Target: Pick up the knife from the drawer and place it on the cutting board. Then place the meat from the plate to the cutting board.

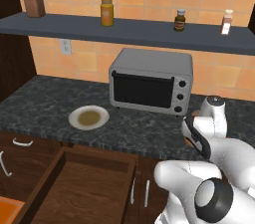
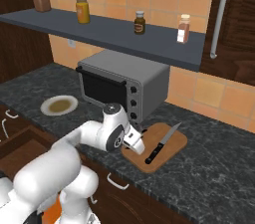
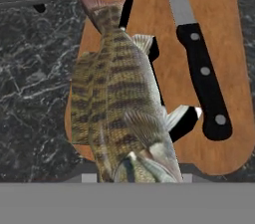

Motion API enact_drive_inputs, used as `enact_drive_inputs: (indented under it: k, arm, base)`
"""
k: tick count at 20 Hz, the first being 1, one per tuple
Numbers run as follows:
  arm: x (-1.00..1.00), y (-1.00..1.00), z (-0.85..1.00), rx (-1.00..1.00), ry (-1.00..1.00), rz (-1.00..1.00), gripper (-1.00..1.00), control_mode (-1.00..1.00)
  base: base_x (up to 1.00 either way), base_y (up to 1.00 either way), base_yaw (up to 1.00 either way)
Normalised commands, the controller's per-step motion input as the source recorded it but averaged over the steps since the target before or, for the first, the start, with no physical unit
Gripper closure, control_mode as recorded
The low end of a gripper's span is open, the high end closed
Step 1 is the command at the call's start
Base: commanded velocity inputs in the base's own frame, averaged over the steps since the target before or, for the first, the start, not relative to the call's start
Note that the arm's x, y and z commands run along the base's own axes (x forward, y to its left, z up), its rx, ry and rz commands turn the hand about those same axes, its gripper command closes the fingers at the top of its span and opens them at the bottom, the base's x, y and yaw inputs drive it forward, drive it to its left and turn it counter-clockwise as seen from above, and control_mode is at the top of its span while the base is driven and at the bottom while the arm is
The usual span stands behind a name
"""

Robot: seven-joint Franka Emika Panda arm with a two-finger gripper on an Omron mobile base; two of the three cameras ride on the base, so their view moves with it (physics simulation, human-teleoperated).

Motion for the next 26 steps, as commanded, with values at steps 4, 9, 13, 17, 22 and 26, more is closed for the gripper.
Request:
enact_drive_inputs:
  k: [4,9,13,17,22,26]
  arm:
    - [0.15,-0.18,-0.36,0.00,0.04,0.00,1.00,-1.00]
    - [0.03,-0.25,-0.29,0.00,0.03,0.00,1.00,-1.00]
    - [0.17,-0.11,-0.10,0.00,0.02,0.00,1.00,-1.00]
    - [0.35,-0.09,-0.03,0.00,0.01,0.00,1.00,-1.00]
    - [0.33,-0.05,-0.12,0.00,0.01,0.00,1.00,-1.00]
    - [0.13,-0.11,-0.29,0.00,0.03,0.00,1.00,-1.00]
  base:
    - [0.00,0.00,0.00]
    - [0.00,0.00,0.00]
    - [0.00,0.00,0.00]
    - [0.00,0.00,0.00]
    - [0.00,0.00,0.00]
    - [0.00,0.00,0.00]
